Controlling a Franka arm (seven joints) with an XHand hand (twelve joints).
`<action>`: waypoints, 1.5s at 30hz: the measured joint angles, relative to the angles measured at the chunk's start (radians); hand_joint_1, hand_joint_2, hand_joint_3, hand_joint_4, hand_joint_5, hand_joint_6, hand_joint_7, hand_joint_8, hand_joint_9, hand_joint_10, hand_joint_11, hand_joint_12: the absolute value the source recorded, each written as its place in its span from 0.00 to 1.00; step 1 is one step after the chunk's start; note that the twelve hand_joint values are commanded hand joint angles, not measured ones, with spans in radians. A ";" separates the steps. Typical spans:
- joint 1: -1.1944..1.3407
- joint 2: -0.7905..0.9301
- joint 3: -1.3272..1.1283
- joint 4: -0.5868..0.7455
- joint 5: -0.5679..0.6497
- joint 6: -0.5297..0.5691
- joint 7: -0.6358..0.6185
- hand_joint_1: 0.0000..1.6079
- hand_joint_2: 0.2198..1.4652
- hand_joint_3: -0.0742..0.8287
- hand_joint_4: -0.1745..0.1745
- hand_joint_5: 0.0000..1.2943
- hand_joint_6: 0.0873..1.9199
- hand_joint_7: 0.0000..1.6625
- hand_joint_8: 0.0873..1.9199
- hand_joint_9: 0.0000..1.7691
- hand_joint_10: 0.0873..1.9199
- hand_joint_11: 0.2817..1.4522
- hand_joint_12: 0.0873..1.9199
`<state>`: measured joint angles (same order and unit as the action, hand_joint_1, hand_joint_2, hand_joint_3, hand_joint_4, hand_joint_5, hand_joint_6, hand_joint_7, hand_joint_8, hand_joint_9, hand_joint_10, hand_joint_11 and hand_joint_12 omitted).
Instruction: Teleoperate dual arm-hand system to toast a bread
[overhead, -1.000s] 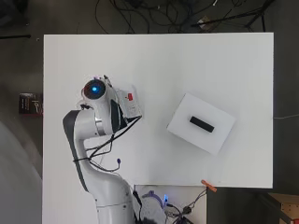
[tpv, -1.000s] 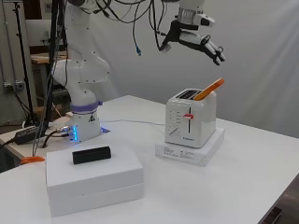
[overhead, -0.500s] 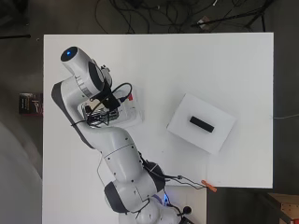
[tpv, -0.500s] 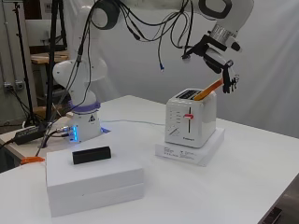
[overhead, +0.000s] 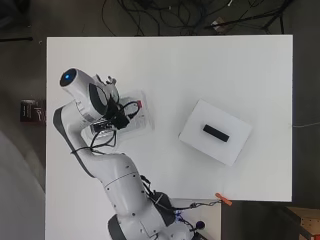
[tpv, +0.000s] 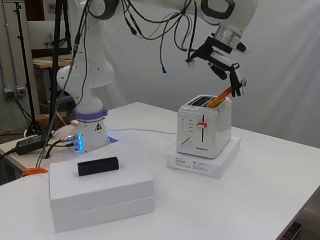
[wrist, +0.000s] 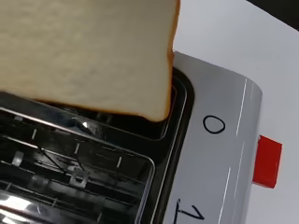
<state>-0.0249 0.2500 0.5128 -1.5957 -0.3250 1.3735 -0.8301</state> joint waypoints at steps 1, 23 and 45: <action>0.004 -0.009 -0.002 -0.009 0.001 0.004 -0.012 0.00 0.59 0.06 0.89 0.40 0.00 0.39 0.00 0.45 0.00 0.27 0.00; 0.037 -0.082 -0.092 0.007 0.170 -0.003 -0.268 0.05 0.72 0.10 0.60 0.32 0.00 0.20 0.00 0.24 0.00 0.13 0.00; 0.126 0.171 -0.203 0.256 0.172 -0.154 -0.127 0.16 0.62 0.08 0.67 0.27 0.00 0.29 0.00 0.34 0.00 0.20 0.00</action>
<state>0.1008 0.4207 0.3096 -1.3401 -0.1533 1.2196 -0.9574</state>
